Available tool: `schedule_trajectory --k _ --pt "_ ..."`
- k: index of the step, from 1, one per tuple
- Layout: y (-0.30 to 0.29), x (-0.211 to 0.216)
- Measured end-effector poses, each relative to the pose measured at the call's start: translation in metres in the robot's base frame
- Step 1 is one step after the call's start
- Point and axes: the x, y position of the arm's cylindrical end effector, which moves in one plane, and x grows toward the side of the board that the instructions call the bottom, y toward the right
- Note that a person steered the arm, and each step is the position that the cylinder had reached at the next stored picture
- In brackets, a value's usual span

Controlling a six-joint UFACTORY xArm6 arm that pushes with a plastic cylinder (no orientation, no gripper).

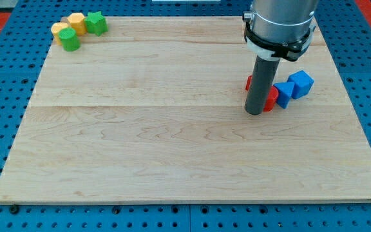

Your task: Push the yellow hexagon close to the yellow heart

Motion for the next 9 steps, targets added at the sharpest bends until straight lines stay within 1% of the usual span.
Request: schedule_trajectory --k 1,2,3,4,5,6,7,8,9 --pt "0.001 0.000" --pt "-0.065 -0.008" --pt "-0.179 -0.025" --pt "-0.274 -0.058" --pt "-0.298 -0.064" --pt "-0.302 -0.063" --pt "-0.340 -0.060" --pt "-0.412 -0.060" --pt "-0.421 -0.064"
